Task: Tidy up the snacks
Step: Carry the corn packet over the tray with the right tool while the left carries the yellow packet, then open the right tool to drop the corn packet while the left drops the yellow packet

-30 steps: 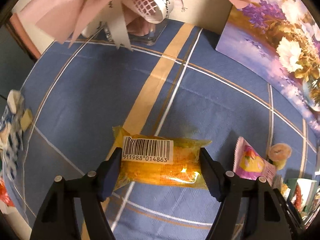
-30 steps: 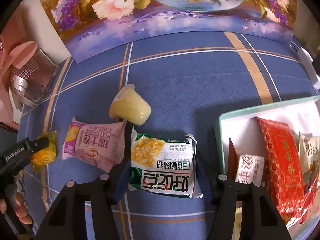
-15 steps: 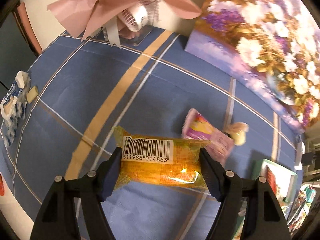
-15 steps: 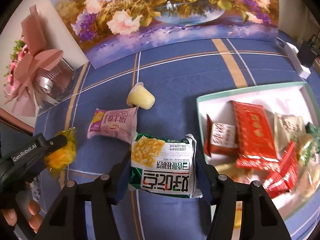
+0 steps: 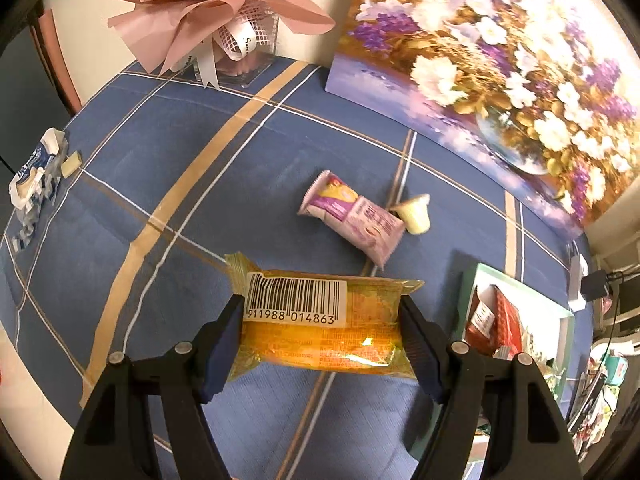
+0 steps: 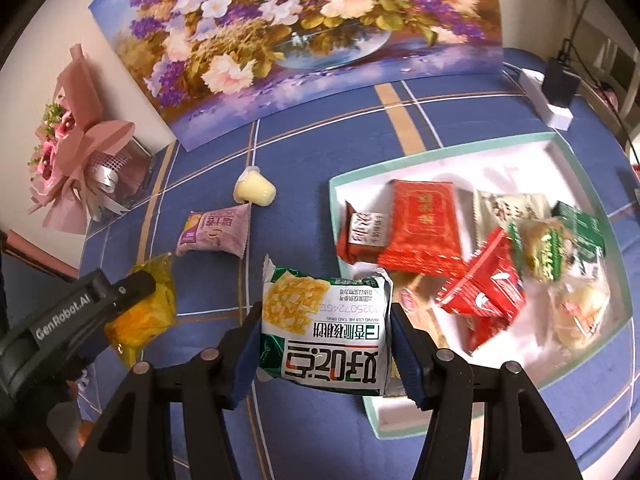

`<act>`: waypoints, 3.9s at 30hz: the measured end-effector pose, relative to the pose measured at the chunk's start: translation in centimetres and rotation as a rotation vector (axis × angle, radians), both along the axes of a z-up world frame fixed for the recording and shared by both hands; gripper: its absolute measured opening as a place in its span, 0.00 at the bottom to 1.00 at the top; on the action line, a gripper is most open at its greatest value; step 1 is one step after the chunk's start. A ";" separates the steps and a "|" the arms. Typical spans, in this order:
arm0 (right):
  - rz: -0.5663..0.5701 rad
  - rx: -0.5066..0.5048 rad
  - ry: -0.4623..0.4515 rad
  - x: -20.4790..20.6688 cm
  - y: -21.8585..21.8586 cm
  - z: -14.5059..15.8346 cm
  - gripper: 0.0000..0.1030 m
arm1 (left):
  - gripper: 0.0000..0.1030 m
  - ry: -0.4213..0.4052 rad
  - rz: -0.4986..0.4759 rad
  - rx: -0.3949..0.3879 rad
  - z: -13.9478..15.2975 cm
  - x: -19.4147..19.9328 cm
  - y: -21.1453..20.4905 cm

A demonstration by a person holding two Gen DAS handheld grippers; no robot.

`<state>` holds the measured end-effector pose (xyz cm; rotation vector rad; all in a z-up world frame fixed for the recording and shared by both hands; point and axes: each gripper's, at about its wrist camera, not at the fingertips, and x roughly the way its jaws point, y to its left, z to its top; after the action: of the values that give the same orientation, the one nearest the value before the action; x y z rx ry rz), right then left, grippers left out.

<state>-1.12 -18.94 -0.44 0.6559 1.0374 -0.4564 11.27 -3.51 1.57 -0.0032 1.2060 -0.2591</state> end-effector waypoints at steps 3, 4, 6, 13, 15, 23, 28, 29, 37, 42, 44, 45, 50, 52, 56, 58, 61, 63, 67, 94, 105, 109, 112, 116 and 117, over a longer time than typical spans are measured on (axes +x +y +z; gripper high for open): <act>-0.010 -0.010 0.003 -1.0 -0.2 0.2 0.60 | 0.73 -0.005 0.004 -0.006 0.2 -1.2 -0.2; -0.010 -0.012 0.003 -1.3 -0.1 0.3 0.60 | 0.73 -0.005 0.003 -0.009 0.3 -1.6 -0.3; -0.013 -0.010 0.001 -1.9 -0.2 0.3 0.60 | 0.73 -0.007 -0.008 -0.009 0.2 -2.4 -0.7; -0.040 -0.008 -0.013 -4.0 -0.8 0.8 0.60 | 0.74 -0.017 -0.068 -0.011 0.3 -4.7 -2.4; -0.048 -0.010 -0.013 -4.3 -1.1 0.8 0.60 | 0.74 -0.027 -0.082 -0.014 0.6 -5.0 -2.9; -0.140 -0.004 -0.022 -6.8 -4.6 1.4 0.60 | 0.74 -0.047 -0.140 -0.003 1.1 -6.3 -4.5; -0.233 -0.013 -0.011 -8.9 -7.5 1.3 0.60 | 0.74 -0.046 -0.205 -0.002 1.0 -7.5 -6.4; -0.243 -0.013 -0.007 -9.1 -7.9 1.2 0.60 | 0.74 -0.046 -0.215 0.000 1.0 -7.7 -6.7; -0.311 0.008 -0.006 -10.8 -10.5 0.7 0.60 | 0.74 -0.067 -0.308 0.005 0.7 -9.3 -9.9; -0.337 -0.002 -0.008 -11.3 -11.8 0.6 0.60 | 0.74 -0.074 -0.351 -0.012 0.5 -9.5 -11.9; -0.350 -0.002 -0.007 -11.5 -12.4 0.4 0.60 | 0.74 -0.078 -0.364 -0.015 0.5 -9.6 -12.7; -0.353 -0.003 -0.006 -11.6 -12.6 0.4 0.60 | 0.74 -0.081 -0.371 -0.016 0.5 -9.6 -13.1; -0.370 -0.006 0.002 -11.5 -13.8 -0.1 0.60 | 0.74 -0.096 -0.393 -0.024 0.5 -9.4 -14.8; -0.378 -0.005 -0.002 -11.3 -14.2 -0.1 0.60 | 0.74 -0.100 -0.399 -0.025 0.4 -9.3 -15.5; -0.383 -0.014 -0.009 -10.9 -14.9 0.0 0.60 | 0.74 -0.107 -0.411 -0.023 0.4 -9.1 -16.6; -0.383 -0.021 -0.013 -10.7 -15.1 0.2 0.60 | 0.74 -0.114 -0.415 -0.019 0.4 -8.9 -17.2; -0.382 -0.036 -0.015 -10.2 -15.4 0.4 0.60 | 0.74 -0.124 -0.417 -0.019 0.3 -8.6 -18.0; -0.380 -0.047 -0.014 -9.9 -15.6 0.4 0.60 | 0.74 -0.122 -0.418 -0.021 0.0 -8.5 -18.6; -0.380 -0.054 -0.013 -9.3 -16.2 0.2 0.60 | 0.74 -0.121 -0.428 -0.016 -0.7 -8.3 -19.5; -0.393 -0.070 0.020 -7.3 -20.4 -2.6 0.60 | 0.74 -0.126 -0.474 -0.003 -4.2 -7.8 -23.8; -0.416 -0.051 0.037 -7.8 -21.1 -3.3 0.61 | 0.74 -0.126 -0.489 -0.010 -4.2 -8.2 -24.4; -0.415 -0.045 0.039 -7.9 -21.1 -3.4 0.61 | 0.75 -0.108 -0.482 -0.028 -4.2 -8.0 -24.2; -0.415 -0.041 0.040 -7.8 -21.1 -3.5 0.62 | 0.75 -0.097 -0.478 -0.039 -4.1 -7.9 -24.1; -0.414 -0.035 0.043 -7.8 -21.1 -3.7 0.62 | 0.77 -0.084 -0.475 -0.049 -4.0 -7.8 -23.9; -0.414 -0.035 0.043 -7.8 -21.2 -3.7 0.62 | 0.79 -0.081 -0.473 -0.056 -3.9 -7.8 -23.9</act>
<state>-8.95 -40.10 -4.11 0.8363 0.9311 -0.8497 3.50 -27.40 -2.35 0.2442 1.1071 -0.6999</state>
